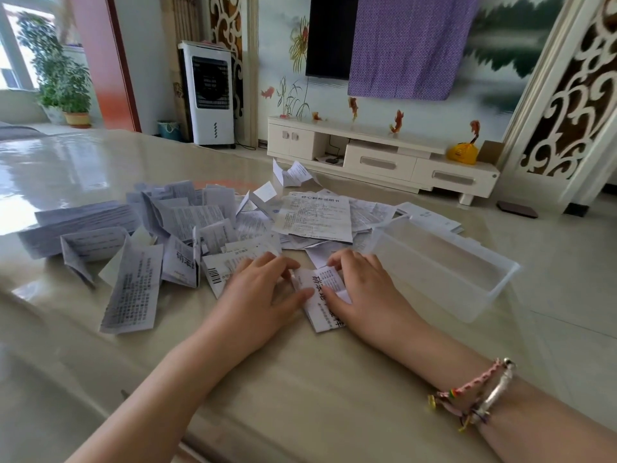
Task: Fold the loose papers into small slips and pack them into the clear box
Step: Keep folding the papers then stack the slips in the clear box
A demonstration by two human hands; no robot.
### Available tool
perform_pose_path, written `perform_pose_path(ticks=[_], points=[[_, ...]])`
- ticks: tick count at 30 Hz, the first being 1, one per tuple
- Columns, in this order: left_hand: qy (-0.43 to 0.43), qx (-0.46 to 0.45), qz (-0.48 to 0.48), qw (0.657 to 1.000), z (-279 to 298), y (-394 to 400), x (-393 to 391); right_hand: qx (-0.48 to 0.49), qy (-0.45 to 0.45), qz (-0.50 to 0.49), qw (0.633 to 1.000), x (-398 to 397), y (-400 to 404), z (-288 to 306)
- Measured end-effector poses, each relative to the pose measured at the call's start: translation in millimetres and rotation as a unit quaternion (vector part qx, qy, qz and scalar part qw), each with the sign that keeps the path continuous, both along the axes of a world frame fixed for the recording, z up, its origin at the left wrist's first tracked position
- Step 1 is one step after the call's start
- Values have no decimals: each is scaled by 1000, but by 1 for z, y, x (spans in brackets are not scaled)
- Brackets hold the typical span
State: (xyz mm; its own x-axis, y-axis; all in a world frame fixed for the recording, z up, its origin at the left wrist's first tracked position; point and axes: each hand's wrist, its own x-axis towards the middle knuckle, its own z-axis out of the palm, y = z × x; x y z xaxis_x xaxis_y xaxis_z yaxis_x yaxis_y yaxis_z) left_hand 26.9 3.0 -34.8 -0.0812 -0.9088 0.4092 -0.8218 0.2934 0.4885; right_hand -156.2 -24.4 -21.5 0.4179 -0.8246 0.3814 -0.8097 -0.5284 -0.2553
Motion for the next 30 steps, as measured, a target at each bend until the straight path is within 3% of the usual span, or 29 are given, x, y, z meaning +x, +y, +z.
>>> perform_pose_path(ticks=[3, 10, 14, 20, 26, 30], points=[[-40, 14, 14, 999, -1, -1, -3, 21, -36, -15, 999, -2, -1, 0], [-23, -12, -10, 1000, 0, 1, -3, 156, -236, -40, 958, -12, -12, -2], [-24, -11, -29, 999, -2, 1, -2, 185, -224, -59, 955, -12, -16, -1], [-39, 4, -20, 999, -1, 1, -3, 149, -216, -57, 963, -6, -17, 1], [-67, 28, -5, 997, 0, 1, -4, 170, -276, -20, 946, -6, -15, 1], [-61, 27, -6, 998, 0, 1, -4, 216, -346, 5, 913, -6, -10, 6]])
